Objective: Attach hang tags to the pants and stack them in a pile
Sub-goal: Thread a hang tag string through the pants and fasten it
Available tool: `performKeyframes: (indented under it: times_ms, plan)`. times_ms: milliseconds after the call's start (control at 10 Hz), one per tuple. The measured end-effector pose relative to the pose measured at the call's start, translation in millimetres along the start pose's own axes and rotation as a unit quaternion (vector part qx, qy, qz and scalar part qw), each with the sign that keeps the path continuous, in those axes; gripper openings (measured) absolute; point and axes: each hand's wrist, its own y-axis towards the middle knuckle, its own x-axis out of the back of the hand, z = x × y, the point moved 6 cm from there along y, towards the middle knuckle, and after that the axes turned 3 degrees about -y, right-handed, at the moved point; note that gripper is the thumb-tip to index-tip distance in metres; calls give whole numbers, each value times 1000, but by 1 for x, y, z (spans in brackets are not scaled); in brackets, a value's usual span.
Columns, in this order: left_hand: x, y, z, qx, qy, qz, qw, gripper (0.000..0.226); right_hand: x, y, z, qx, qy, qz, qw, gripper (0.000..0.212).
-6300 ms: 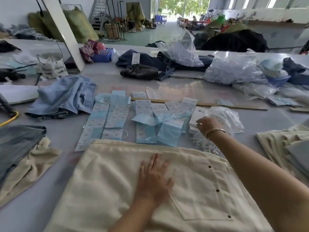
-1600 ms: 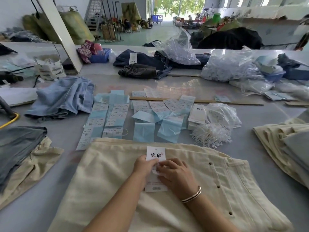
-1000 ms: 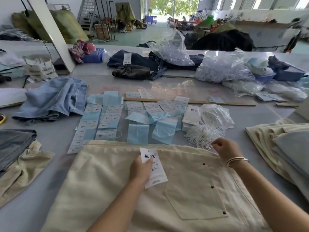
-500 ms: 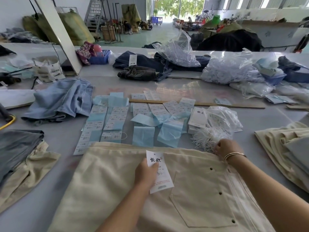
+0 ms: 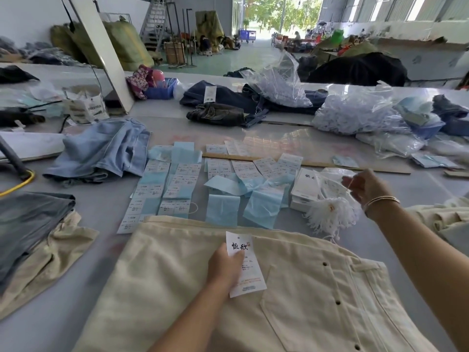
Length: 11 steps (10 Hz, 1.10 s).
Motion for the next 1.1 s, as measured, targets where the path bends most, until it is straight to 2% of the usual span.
performKeyframes:
  times_ms: [100, 200, 300, 400, 500, 600, 800, 900, 1000, 1100]
  plan:
    - [0, -2, 0, 1, -4, 5, 1000, 10, -6, 11, 10, -16, 115, 31, 993, 20]
    - [0, -2, 1, 3, -9, 1, 1000, 8, -11, 23, 18, -3, 154, 40, 987, 24]
    - [0, -1, 1, 1, -13, -4, 1000, 8, -28, 26, 14, 120, -440, 118, 882, 20]
    - [0, -1, 2, 0, -10, -6, 1000, 14, -32, 21, -7, 218, -779, 115, 577, 28]
    - [-1, -1, 3, -2, -15, -8, 1000, 13, -33, 11, -8, 226, -878, 80, 414, 27]
    - [-1, 0, 3, 1, -14, -9, 1000, 15, -32, 6, -7, 218, -914, 37, 341, 30]
    - [-1, 0, 3, -2, -12, -7, 1000, 14, -32, 14, -4, 220, -913, -38, 342, 37]
    - [-1, 0, 3, -1, -11, -10, 1000, 16, -27, 19, -1, 189, -912, -56, 360, 58]
    - [0, 0, 4, 3, -25, -7, 1000, 18, -15, 30, 6, 154, -858, -65, 486, 58]
    - [0, 0, 2, -3, -29, 8, 1000, 18, -17, 18, 12, 180, -603, -18, 777, 38]
